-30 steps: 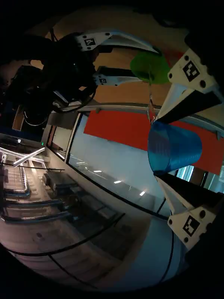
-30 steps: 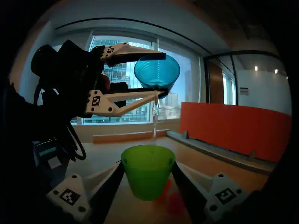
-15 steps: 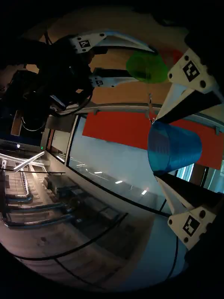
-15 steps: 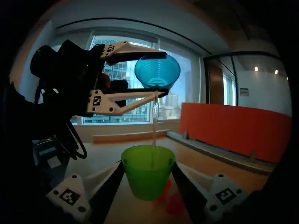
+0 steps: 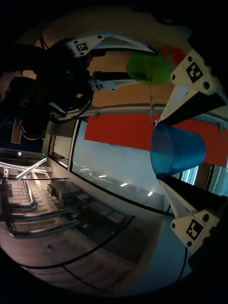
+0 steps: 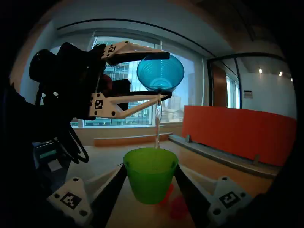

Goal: Pour water

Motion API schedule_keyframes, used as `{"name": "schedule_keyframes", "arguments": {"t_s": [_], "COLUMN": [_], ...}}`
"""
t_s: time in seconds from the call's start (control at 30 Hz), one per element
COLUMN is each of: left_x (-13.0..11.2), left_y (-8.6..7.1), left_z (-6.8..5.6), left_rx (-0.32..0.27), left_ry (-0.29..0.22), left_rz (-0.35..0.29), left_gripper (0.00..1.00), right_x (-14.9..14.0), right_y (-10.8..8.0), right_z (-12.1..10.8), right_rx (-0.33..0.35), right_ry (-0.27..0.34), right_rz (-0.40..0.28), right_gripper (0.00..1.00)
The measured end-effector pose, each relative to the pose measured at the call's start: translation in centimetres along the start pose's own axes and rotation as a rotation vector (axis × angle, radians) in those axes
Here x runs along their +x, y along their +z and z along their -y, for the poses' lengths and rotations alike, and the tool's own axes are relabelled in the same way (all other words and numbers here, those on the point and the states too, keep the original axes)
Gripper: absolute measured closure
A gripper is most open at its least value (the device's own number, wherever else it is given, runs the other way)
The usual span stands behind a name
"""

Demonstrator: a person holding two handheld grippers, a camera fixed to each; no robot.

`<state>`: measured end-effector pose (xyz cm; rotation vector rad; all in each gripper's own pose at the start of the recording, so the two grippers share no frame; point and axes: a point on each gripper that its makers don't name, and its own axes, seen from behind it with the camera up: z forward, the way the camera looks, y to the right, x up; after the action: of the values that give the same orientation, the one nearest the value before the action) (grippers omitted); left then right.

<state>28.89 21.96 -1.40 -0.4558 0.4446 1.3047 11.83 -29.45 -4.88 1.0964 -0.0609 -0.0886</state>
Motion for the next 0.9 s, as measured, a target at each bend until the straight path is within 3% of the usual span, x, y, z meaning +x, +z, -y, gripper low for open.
{"name": "schedule_keyframes", "arguments": {"t_s": [0.9], "left_x": [0.77], "left_y": [-0.17], "left_z": [0.16], "left_rx": [0.021], "left_ry": [0.121], "left_rz": [-0.014], "left_gripper": [0.11], "right_x": [0.14], "right_y": [-0.12], "right_z": [0.06], "right_rx": [-0.004], "right_ry": [-0.010], "right_rz": [0.001], "right_gripper": [0.11]}}
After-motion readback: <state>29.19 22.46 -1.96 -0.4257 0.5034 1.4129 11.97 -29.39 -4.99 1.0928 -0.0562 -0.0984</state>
